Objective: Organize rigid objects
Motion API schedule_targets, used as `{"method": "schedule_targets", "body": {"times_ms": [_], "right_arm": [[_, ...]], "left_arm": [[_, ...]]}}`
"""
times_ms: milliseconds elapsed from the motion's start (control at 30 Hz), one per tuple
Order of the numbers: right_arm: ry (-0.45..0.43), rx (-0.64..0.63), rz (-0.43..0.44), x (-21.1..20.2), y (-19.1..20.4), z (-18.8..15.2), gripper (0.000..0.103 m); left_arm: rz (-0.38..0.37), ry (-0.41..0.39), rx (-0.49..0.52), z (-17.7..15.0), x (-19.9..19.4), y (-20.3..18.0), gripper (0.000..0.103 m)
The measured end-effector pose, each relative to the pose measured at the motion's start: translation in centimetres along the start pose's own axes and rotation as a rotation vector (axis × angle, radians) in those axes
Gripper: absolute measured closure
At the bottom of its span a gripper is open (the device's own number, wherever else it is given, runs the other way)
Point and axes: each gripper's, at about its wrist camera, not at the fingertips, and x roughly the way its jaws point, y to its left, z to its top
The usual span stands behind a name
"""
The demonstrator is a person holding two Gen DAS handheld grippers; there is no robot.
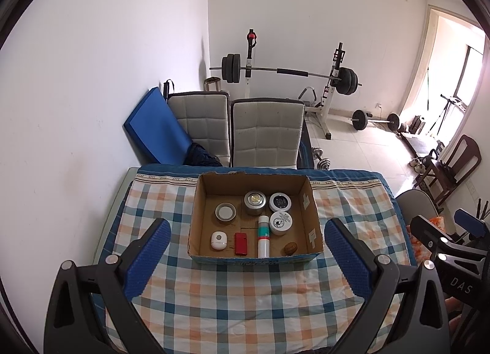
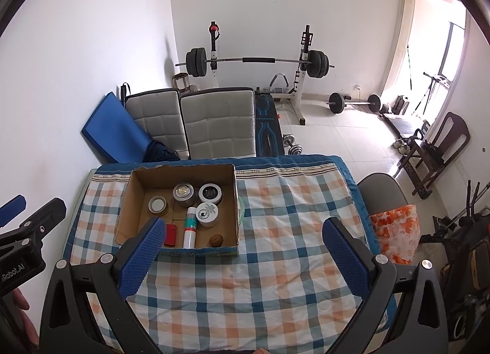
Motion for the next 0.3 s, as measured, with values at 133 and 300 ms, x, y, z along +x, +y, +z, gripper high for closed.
{"method": "schedule_targets", "body": {"times_ms": [133, 300], "right_arm": [[-0.001, 0.007, -0.004, 0.04, -0.1, 0.02, 0.0], [-0.002, 0.006, -0.007, 0.01, -0.17, 0.05, 0.0]], "left_arm": [[-0.004, -0.001, -0.001, -0.15, 0.08, -0.05, 0.0], [-0.009, 0.0, 0.002, -0.36, 0.06, 0.08, 0.0]]}}
